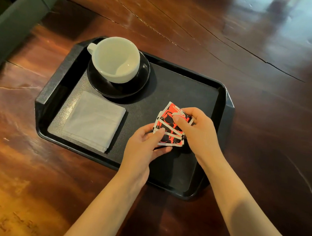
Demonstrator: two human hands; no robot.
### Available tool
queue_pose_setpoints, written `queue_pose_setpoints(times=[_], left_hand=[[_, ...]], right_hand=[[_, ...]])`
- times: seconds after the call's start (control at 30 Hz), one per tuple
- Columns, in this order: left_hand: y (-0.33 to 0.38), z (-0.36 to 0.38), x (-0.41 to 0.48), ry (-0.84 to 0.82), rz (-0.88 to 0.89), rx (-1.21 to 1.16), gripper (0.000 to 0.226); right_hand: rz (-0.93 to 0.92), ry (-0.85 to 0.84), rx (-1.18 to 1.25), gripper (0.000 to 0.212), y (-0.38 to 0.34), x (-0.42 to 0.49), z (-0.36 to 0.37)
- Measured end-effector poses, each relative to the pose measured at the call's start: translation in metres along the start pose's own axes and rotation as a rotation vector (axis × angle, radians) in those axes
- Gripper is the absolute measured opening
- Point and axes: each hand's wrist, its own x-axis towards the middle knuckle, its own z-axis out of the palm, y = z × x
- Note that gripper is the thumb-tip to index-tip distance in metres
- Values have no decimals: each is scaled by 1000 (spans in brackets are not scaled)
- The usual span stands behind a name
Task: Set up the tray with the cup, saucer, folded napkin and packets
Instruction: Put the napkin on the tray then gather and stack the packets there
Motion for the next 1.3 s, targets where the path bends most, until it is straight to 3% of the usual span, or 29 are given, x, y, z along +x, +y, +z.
queue_pose_setpoints(times=[0.2, 0.53, 0.87, 1.3], left_hand=[[4, 0, 10, 85, 83, 164, 16], [9, -9, 16, 55, 164, 335, 16], [5, -10, 25, 118, 315, 769, 13], [1, -6, 28, 199, 389, 909, 17]], right_hand=[[-72, -48, -85, 12, 2, 6, 3], [-71, -121, -110, 12, -2, 14, -4], [-167, -8, -353, 23, 10, 11, 6], [-206, -23, -470, 29, 16, 22, 10]])
